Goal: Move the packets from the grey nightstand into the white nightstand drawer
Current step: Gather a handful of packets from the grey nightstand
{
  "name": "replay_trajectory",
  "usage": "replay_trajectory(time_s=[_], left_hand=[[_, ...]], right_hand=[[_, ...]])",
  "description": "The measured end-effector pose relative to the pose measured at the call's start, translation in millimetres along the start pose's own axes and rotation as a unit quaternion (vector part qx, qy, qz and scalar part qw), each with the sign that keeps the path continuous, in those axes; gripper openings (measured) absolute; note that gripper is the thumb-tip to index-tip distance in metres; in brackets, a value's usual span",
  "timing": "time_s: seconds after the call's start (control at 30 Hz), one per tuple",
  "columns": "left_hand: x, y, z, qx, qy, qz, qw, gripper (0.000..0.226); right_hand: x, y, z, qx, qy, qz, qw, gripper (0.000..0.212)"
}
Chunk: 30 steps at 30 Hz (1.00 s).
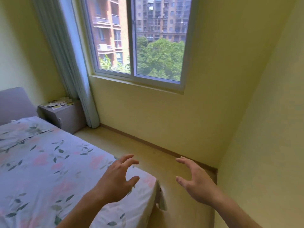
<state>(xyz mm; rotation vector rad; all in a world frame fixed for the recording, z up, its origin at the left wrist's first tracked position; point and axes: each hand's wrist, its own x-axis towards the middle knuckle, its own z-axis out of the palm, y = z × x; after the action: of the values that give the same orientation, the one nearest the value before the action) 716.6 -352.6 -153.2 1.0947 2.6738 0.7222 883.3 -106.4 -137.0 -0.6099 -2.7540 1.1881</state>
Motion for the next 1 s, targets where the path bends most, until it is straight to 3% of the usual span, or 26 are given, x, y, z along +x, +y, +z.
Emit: replay_trajectory(time_s=[0.27,0.43,0.87,1.0], left_hand=[[69.2,-47.8,-11.1,0.007,0.053,-0.146,0.988,0.059],[155.9,-78.7,-12.8,-0.008,0.088,-0.189,0.978,0.058],[428.2,-77.4,-22.6,-0.016,0.079,-0.142,0.987,0.058],[506.4,-84.9,-16.7,-0.004,0.085,-0.162,0.983,0.058]], right_hand=[[167.2,-17.9,-25.5,-0.024,-0.092,-0.105,0.99,0.066],[277.7,-19.0,-36.1,-0.054,-0.094,-0.157,0.982,0.061],[525.4,15.2,-93.8,-0.061,-0.105,-0.157,0.98,0.06],[608.4,29.2,-102.2,-0.057,-0.129,-0.171,0.975,0.057]])
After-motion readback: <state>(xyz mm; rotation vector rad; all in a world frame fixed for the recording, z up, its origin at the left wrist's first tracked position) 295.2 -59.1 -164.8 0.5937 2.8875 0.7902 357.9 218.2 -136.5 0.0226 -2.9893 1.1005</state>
